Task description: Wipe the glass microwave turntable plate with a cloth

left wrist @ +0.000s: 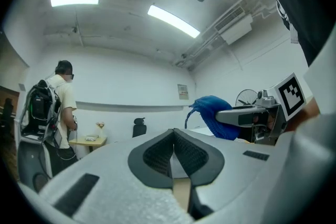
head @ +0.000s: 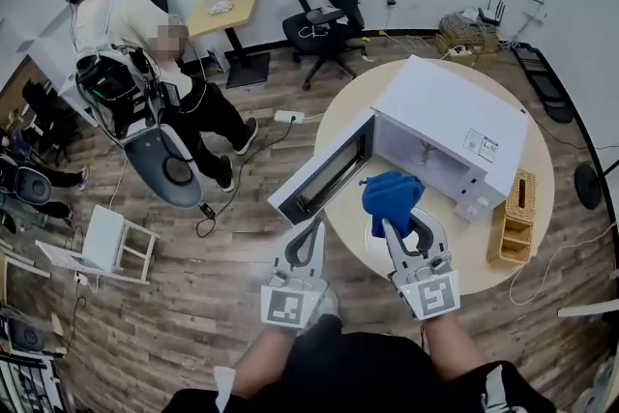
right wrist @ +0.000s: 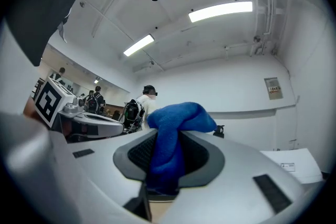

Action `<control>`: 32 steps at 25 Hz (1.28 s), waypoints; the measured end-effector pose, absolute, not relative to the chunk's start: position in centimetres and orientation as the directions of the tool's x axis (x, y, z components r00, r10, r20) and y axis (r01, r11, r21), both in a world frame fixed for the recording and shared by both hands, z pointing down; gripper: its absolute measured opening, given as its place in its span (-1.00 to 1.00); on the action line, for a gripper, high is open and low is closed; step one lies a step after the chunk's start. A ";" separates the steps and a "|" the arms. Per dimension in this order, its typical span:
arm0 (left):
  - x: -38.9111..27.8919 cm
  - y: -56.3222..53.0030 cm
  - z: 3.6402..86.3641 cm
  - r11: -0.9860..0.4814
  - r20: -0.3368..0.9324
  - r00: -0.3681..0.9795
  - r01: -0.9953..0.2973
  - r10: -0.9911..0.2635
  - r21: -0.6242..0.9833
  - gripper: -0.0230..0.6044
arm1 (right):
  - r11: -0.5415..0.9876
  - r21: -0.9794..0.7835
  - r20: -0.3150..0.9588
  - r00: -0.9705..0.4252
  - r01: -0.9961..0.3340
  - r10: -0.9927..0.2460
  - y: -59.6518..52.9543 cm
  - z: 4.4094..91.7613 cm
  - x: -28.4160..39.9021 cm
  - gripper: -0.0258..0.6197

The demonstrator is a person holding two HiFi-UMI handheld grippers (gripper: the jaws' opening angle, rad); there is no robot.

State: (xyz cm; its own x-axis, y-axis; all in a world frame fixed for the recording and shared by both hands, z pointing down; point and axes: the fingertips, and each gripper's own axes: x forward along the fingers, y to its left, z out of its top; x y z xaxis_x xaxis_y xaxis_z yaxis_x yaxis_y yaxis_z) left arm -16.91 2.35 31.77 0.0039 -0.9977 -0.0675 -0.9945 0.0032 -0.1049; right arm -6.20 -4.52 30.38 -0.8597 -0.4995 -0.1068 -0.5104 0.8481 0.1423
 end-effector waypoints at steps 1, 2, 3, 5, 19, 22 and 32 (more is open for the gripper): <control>-17.3 1.5 31.8 -0.022 -0.068 0.029 -0.995 -0.997 -0.099 -0.91 | 0.840 0.149 -0.126 -0.853 -0.522 -0.507 -4.9 30.2 -6.6 -0.62; -17.6 0.7 31.9 -0.048 -0.066 0.054 -0.994 -0.996 -0.096 -0.91 | 0.832 0.156 -0.150 -0.846 -0.532 -0.512 -5.3 30.0 -7.0 -0.62; -17.8 -0.1 32.0 -0.076 -0.062 0.082 -0.993 -0.995 -0.096 -0.91 | 0.822 0.161 -0.161 -0.837 -0.546 -0.523 -5.7 30.0 -7.3 -0.62; -18.2 -1.4 32.3 -0.134 -0.056 0.140 -0.986 -0.989 -0.095 -0.91 | 0.796 0.160 -0.151 -0.812 -0.583 -0.564 -6.4 30.5 -7.5 -0.62; -17.3 -6.4 37.0 -0.349 0.019 0.348 -0.936 -0.937 -0.040 -0.91 | 0.673 0.148 0.048 -0.674 -0.725 -0.737 -10.0 37.7 -5.8 -0.62; -16.6 -6.9 38.3 -0.353 0.038 0.352 -0.935 -0.935 -0.027 -0.91 | 0.673 0.140 0.105 -0.665 -0.726 -0.739 -10.7 39.7 -5.0 -0.62; -15.0 -8.7 42.9 -0.368 0.127 0.365 -0.930 -0.922 0.001 -0.91 | 0.722 0.073 0.325 -0.668 -0.688 -0.669 -12.7 48.2 -4.2 -0.62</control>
